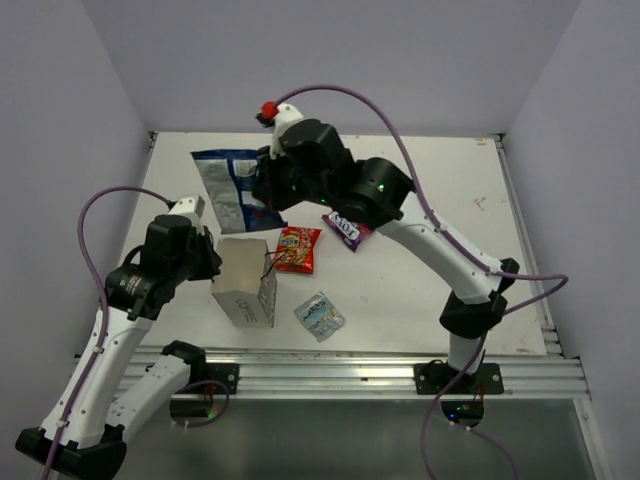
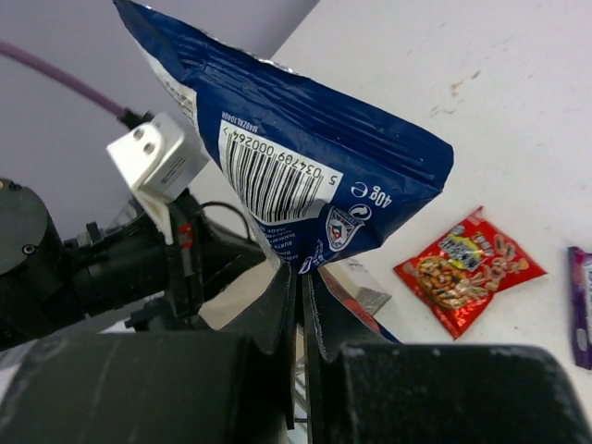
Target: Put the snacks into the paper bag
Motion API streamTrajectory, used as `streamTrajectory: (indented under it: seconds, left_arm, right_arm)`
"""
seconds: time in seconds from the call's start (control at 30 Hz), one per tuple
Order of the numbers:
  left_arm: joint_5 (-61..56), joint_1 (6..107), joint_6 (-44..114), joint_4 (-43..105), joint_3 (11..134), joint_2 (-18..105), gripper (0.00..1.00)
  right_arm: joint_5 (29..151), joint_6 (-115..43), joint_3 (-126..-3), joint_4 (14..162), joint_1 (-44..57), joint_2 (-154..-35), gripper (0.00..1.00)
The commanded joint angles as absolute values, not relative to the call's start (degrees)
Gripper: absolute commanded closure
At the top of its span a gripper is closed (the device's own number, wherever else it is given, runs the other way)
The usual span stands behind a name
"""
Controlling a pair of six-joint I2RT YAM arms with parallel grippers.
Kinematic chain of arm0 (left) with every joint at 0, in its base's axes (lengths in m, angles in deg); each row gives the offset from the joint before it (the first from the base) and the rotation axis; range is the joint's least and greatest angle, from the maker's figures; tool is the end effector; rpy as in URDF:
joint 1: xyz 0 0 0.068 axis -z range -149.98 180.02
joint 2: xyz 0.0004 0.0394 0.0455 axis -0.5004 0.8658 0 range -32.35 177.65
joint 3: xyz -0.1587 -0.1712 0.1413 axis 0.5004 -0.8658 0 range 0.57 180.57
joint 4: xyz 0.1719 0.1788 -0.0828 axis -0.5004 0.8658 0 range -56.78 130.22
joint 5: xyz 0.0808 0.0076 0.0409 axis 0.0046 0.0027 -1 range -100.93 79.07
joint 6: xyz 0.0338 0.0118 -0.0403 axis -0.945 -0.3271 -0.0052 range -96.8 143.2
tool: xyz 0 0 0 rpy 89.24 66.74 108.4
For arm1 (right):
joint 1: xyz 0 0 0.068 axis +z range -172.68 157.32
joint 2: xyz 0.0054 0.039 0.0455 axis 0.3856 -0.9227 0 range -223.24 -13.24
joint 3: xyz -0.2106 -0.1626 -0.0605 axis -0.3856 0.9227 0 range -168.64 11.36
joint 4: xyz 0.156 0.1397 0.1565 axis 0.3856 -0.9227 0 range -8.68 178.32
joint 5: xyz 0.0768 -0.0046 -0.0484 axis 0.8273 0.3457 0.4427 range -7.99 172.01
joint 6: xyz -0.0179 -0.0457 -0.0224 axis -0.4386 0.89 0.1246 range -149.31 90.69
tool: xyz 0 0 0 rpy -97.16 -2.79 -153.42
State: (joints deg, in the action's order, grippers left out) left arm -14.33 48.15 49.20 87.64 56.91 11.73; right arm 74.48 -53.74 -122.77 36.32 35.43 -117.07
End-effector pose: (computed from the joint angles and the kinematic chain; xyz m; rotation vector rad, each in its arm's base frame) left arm 0.1321 -0.0409 0.3344 -0.1904 2.3192 -0.3236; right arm 0.1973 0.3082 0.5048 -0.5027 1.9747 0.8099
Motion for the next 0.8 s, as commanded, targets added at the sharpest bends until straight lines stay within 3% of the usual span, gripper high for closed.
streamTrajectory:
  seconds: [0.0, 0.23, 0.47, 0.6, 0.77]
  left_arm:
    - [-12.8, 48.1, 50.2, 85.6, 56.4, 11.0, 1.0]
    - [-12.4, 48.1, 50.5, 85.9, 56.6, 10.1, 1.0]
    - [-12.0, 48.1, 50.6, 86.2, 56.6, 9.4, 1.0]
    - [-11.6, 48.1, 50.7, 86.3, 56.2, 8.9, 1.0]
    - [-11.4, 48.1, 51.0, 86.8, 55.8, 7.9, 1.0]
  right_arm:
    - [71.9, -53.7, -129.7, 32.8, 39.7, -120.4, 1.0]
    - [68.0, -55.2, -126.5, 32.3, 44.8, -120.5, 1.0]
    - [65.6, -58.1, -113.4, 38.2, 48.5, -117.6, 1.0]
    - [63.4, -57.7, -113.8, 38.7, 51.4, -120.4, 1.0]
    - [62.0, -57.0, -124.4, 36.7, 52.4, -126.4, 1.0]
